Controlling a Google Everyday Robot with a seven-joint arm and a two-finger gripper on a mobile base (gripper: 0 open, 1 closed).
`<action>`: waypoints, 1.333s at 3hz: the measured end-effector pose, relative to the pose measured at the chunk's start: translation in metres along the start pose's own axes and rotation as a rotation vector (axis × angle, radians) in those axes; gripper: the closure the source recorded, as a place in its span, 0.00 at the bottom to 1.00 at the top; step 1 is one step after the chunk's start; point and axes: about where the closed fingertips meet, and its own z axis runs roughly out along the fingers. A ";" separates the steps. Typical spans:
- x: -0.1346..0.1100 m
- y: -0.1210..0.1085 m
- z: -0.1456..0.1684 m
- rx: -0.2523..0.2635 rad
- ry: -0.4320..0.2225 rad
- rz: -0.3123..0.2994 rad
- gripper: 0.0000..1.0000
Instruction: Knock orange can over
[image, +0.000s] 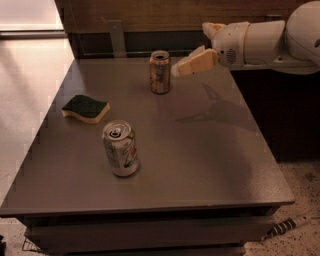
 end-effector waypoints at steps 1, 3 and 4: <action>0.004 -0.029 0.030 -0.001 -0.080 0.026 0.00; 0.031 -0.040 0.070 -0.019 -0.160 0.105 0.00; 0.054 -0.020 0.101 -0.051 -0.191 0.172 0.00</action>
Offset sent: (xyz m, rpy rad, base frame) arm 0.0913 0.0216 -0.0439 0.2163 0.0046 0.0142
